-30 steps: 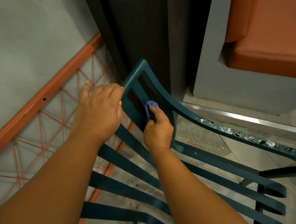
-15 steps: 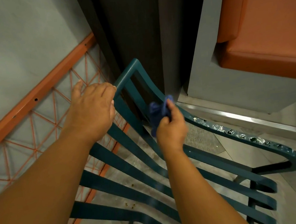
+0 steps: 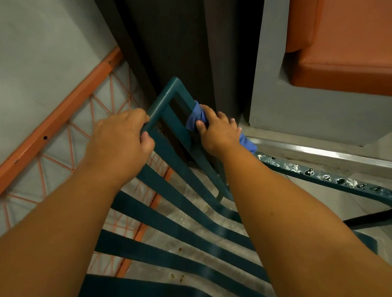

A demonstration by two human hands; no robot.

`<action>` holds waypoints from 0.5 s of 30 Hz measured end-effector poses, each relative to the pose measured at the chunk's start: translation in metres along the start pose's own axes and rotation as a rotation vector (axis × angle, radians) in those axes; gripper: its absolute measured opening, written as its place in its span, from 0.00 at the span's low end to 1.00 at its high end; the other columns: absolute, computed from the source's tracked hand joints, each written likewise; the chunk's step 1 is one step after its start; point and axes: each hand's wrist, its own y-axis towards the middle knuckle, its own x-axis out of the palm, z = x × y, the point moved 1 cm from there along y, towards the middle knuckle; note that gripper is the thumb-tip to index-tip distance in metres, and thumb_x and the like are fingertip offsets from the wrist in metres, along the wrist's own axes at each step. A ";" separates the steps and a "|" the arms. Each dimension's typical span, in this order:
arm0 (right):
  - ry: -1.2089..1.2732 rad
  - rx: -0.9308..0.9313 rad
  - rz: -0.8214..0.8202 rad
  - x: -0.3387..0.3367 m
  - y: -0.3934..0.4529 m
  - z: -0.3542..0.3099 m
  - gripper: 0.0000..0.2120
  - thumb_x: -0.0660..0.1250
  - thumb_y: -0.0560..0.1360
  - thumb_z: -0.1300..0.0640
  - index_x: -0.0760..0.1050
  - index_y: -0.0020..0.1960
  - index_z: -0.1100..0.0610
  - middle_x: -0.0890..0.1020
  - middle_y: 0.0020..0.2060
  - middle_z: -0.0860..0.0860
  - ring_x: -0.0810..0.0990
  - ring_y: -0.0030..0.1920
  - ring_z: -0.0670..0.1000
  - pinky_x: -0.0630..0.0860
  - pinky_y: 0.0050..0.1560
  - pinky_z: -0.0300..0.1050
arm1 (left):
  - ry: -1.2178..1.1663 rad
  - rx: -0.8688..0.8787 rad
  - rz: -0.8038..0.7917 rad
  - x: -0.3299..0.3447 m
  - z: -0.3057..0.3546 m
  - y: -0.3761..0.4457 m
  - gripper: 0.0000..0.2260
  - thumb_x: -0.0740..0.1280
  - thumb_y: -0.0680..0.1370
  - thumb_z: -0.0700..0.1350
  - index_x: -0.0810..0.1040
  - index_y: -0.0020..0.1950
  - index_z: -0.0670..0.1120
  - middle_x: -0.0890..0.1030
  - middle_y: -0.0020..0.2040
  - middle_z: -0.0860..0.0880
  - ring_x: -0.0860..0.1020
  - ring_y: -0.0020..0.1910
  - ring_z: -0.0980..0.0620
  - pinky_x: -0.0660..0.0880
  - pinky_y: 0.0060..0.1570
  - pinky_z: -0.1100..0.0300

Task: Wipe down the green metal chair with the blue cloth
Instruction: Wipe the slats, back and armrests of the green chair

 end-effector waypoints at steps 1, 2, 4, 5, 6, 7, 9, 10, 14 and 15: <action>0.031 0.002 0.002 -0.001 -0.002 -0.003 0.24 0.54 0.80 0.43 0.51 0.74 0.36 0.61 0.75 0.52 0.56 0.75 0.62 0.48 0.72 0.68 | -0.001 -0.001 0.007 0.000 0.003 0.006 0.09 0.63 0.76 0.43 0.77 0.53 0.41 0.79 0.43 0.44 0.76 0.41 0.43 0.69 0.40 0.52; 0.050 -0.016 0.023 -0.001 -0.006 -0.004 0.24 0.55 0.81 0.45 0.51 0.75 0.36 0.63 0.74 0.50 0.58 0.74 0.60 0.48 0.72 0.68 | 0.009 0.011 0.013 0.002 0.007 0.013 0.09 0.63 0.76 0.43 0.76 0.53 0.40 0.78 0.44 0.43 0.76 0.41 0.42 0.69 0.39 0.51; 0.027 -0.046 0.068 0.003 -0.018 0.004 0.25 0.56 0.81 0.48 0.50 0.75 0.35 0.63 0.74 0.47 0.59 0.74 0.57 0.45 0.71 0.70 | -0.014 0.042 0.010 0.010 0.016 0.027 0.13 0.62 0.77 0.43 0.75 0.60 0.41 0.78 0.53 0.41 0.76 0.48 0.40 0.72 0.45 0.48; -0.005 -0.018 0.071 0.007 -0.021 0.013 0.25 0.55 0.81 0.48 0.50 0.74 0.33 0.61 0.75 0.46 0.55 0.76 0.58 0.42 0.70 0.73 | -0.058 0.032 -0.001 0.013 0.019 0.034 0.15 0.62 0.78 0.43 0.73 0.64 0.42 0.76 0.57 0.41 0.75 0.52 0.40 0.72 0.49 0.48; -0.038 0.027 0.065 0.008 -0.021 0.024 0.25 0.55 0.82 0.47 0.49 0.73 0.31 0.58 0.76 0.45 0.51 0.77 0.59 0.40 0.69 0.74 | -0.100 0.010 -0.010 0.017 0.021 0.040 0.17 0.61 0.78 0.42 0.71 0.67 0.43 0.75 0.60 0.41 0.74 0.56 0.41 0.70 0.52 0.49; -0.062 0.067 0.048 0.008 -0.022 0.033 0.25 0.54 0.82 0.47 0.49 0.73 0.31 0.56 0.77 0.44 0.48 0.77 0.61 0.39 0.68 0.75 | -0.127 -0.005 -0.008 0.021 0.020 0.045 0.17 0.61 0.79 0.42 0.70 0.68 0.43 0.75 0.62 0.41 0.74 0.57 0.41 0.70 0.53 0.51; -0.080 0.053 0.040 0.006 -0.018 0.042 0.24 0.54 0.82 0.49 0.50 0.74 0.33 0.56 0.77 0.46 0.50 0.76 0.61 0.42 0.70 0.72 | -0.143 -0.008 0.018 0.026 0.019 0.051 0.17 0.62 0.78 0.41 0.72 0.67 0.42 0.76 0.60 0.40 0.74 0.57 0.41 0.69 0.54 0.52; -0.062 -0.005 0.057 0.005 -0.017 0.042 0.24 0.55 0.82 0.51 0.53 0.74 0.35 0.58 0.77 0.48 0.54 0.76 0.60 0.46 0.72 0.70 | -0.145 -0.004 0.030 0.027 0.019 0.053 0.17 0.62 0.78 0.41 0.73 0.66 0.42 0.76 0.59 0.39 0.75 0.57 0.41 0.70 0.54 0.52; 0.120 -0.274 0.193 0.017 -0.030 0.056 0.27 0.60 0.78 0.65 0.64 0.74 0.46 0.63 0.75 0.54 0.60 0.75 0.56 0.54 0.73 0.61 | -0.133 0.004 0.054 0.028 0.019 0.051 0.16 0.62 0.77 0.39 0.74 0.65 0.39 0.78 0.58 0.37 0.76 0.56 0.39 0.71 0.56 0.50; 0.106 -0.296 0.216 0.019 -0.033 0.068 0.28 0.61 0.77 0.67 0.65 0.73 0.47 0.63 0.75 0.54 0.60 0.75 0.56 0.55 0.73 0.60 | -0.130 0.013 0.059 0.028 0.020 0.050 0.16 0.63 0.77 0.39 0.74 0.65 0.38 0.78 0.58 0.36 0.76 0.55 0.38 0.71 0.55 0.49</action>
